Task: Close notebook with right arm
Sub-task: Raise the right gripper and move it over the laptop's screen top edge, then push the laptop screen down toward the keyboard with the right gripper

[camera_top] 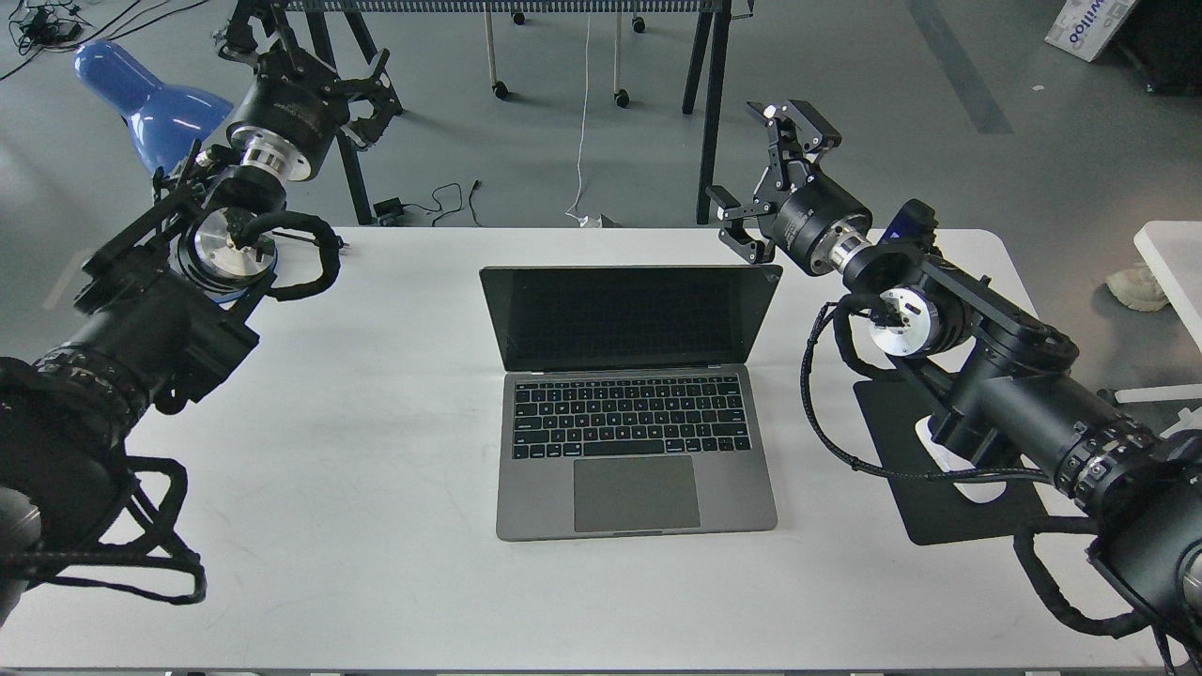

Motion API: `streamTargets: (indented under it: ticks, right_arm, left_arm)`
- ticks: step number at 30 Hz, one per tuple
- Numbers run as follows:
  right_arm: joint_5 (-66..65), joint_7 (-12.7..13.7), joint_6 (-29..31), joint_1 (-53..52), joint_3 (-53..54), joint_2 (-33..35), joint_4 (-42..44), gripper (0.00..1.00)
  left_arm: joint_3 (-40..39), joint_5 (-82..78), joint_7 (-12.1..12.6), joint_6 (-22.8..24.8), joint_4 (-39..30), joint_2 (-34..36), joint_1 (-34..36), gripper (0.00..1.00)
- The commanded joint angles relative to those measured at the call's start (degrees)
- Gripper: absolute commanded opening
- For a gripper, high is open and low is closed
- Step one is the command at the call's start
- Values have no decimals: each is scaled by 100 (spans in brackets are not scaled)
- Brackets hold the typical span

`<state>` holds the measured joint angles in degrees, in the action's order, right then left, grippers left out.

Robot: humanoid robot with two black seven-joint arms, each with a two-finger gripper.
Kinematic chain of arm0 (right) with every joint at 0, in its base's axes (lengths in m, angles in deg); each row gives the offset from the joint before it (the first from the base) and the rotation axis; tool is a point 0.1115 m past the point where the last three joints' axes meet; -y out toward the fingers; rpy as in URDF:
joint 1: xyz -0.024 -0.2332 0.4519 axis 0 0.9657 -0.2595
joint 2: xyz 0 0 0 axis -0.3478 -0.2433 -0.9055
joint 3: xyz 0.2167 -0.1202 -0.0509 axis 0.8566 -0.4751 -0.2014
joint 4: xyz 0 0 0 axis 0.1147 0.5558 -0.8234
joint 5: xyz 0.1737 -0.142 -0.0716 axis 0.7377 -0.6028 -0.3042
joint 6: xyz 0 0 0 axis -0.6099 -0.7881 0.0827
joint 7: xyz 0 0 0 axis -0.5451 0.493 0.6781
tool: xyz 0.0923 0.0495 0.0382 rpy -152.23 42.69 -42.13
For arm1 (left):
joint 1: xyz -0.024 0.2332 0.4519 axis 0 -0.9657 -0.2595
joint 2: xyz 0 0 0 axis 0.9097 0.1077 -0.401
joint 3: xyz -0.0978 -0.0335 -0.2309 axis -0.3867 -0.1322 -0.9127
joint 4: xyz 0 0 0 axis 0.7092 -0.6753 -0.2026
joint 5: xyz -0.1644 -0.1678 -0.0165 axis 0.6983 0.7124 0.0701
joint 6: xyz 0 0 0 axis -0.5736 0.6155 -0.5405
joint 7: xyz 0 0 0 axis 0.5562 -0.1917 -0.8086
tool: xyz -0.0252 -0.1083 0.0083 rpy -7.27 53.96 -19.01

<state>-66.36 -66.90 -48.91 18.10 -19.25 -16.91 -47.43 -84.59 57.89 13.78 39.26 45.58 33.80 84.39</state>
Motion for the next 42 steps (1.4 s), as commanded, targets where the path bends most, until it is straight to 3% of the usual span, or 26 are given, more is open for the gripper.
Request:
streamTargets:
  ticks: [1, 23, 42]
  right_arm:
    - [2, 6, 2, 4, -194, -5, -93, 100]
    - [-16, 15, 37, 1014, -1047, 680, -1534, 100]
    - [-1053, -21, 28, 1850, -1759, 637, -1359, 100]
  left_arm:
    - [-1, 0, -3, -1, 8, -2, 0, 100]
    - [26, -9, -3, -1, 8, -2, -18, 100]
    - [61, -26, -3, -1, 17, 6, -27, 100]
